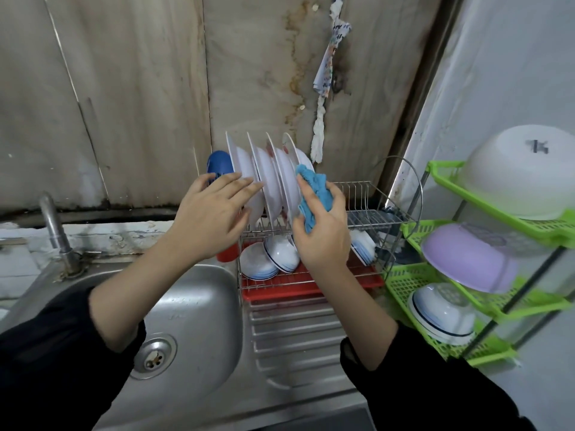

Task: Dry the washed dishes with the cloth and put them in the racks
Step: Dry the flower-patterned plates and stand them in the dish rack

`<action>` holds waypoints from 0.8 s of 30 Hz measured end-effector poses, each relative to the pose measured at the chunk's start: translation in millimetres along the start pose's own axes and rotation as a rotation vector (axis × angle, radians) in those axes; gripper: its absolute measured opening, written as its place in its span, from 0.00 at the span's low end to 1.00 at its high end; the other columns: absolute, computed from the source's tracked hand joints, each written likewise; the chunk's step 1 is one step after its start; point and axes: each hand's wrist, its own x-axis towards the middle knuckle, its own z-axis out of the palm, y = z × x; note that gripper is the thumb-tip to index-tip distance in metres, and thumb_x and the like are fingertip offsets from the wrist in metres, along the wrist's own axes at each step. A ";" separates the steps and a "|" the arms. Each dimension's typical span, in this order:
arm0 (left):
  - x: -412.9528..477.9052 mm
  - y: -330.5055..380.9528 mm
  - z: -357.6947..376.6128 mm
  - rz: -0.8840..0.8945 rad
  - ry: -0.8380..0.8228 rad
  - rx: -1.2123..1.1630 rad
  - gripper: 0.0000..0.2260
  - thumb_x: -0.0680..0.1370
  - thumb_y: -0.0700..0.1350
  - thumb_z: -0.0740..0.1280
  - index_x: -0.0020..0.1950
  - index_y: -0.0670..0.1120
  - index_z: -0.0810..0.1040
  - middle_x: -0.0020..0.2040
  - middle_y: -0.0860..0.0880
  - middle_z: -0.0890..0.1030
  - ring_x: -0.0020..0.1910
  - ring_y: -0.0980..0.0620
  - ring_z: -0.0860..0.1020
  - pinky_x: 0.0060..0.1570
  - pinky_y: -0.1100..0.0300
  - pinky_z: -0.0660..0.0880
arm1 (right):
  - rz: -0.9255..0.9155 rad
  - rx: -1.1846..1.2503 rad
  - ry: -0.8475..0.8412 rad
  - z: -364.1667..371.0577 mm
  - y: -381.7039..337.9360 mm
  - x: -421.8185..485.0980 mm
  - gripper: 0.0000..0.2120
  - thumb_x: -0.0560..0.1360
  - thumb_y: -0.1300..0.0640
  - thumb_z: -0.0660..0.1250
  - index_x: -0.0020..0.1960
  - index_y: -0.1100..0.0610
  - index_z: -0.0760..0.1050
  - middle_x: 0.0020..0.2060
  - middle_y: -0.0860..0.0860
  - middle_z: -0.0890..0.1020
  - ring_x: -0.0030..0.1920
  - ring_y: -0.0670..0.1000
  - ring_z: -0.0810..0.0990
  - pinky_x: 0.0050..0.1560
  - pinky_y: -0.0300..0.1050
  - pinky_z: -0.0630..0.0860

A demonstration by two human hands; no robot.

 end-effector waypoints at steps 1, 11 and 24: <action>-7.0 -0.3 -2.0 -0.009 -0.038 -0.017 0.21 0.78 0.51 0.55 0.66 0.46 0.77 0.61 0.47 0.81 0.62 0.47 0.78 0.58 0.49 0.67 | 0.012 -0.018 -0.024 -2.5 -5.2 -6.0 0.30 0.73 0.60 0.67 0.72 0.42 0.69 0.71 0.57 0.66 0.64 0.58 0.72 0.46 0.49 0.78; -84.6 -21.1 -43.7 -0.106 -0.544 -0.020 0.18 0.82 0.54 0.54 0.71 0.58 0.70 0.66 0.52 0.78 0.65 0.51 0.74 0.64 0.54 0.64 | 0.133 -0.113 -0.423 -9.7 -69.5 -76.0 0.29 0.77 0.56 0.63 0.73 0.35 0.64 0.72 0.49 0.64 0.64 0.54 0.71 0.54 0.49 0.76; -212.7 -77.0 -134.4 -0.335 -0.668 -0.126 0.15 0.82 0.53 0.58 0.68 0.57 0.74 0.56 0.53 0.83 0.59 0.48 0.78 0.54 0.55 0.73 | 0.142 -0.031 -0.680 27.5 -192.7 -148.8 0.26 0.78 0.57 0.63 0.72 0.38 0.68 0.60 0.50 0.73 0.52 0.51 0.75 0.47 0.43 0.70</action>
